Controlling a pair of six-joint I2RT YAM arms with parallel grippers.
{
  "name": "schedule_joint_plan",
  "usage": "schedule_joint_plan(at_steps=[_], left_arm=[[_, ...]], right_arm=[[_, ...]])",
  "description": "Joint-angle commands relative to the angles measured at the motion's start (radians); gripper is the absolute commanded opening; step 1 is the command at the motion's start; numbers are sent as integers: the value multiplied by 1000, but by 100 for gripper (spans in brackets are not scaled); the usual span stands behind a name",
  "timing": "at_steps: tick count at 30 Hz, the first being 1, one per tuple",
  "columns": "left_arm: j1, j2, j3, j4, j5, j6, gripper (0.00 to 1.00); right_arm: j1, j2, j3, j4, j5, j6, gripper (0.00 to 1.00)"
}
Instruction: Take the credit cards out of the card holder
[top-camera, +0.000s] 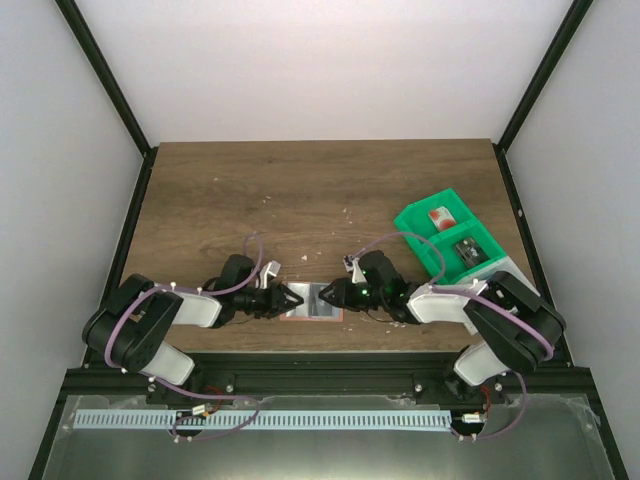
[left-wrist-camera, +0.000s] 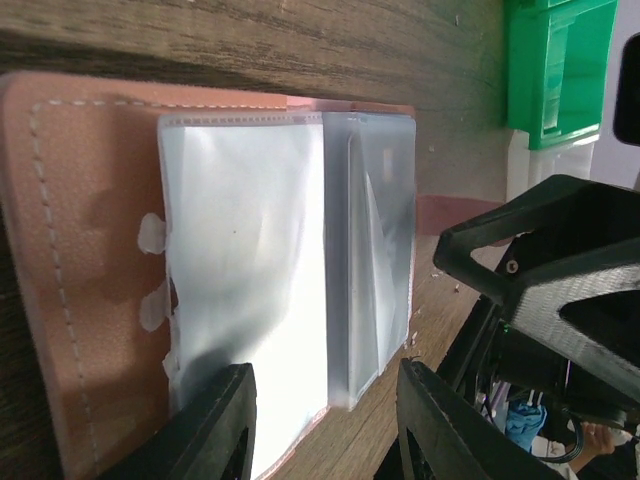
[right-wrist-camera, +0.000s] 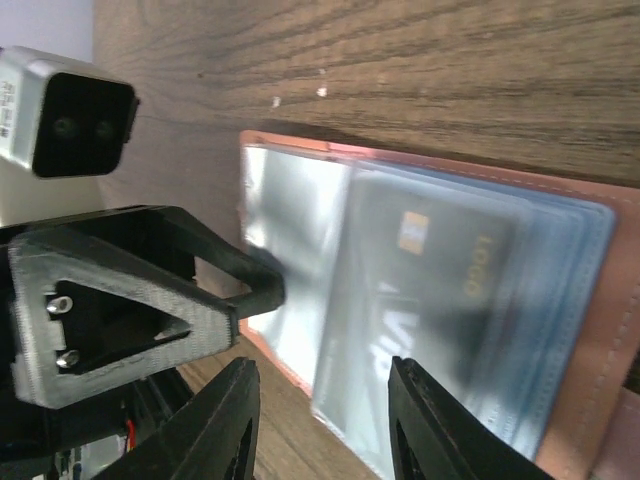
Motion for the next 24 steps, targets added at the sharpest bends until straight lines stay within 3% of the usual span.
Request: schedule_joint_plan(at_steps=[1,9,15,24], left_arm=[[-4,-9,-22,-6,-4,4,41],[-3,-46,-24,-28,-10,-1,41],[-2,-119,20,-146,-87,44,43],[-2,-98,89,-289,-195,170,42]], right_arm=[[4,-30,-7,34,-29,9,37],[3,-36,-5,-5,13,12,37],[4,-29,-4,-64,70,5,37],[5,12,5,-66,78,-1,37]])
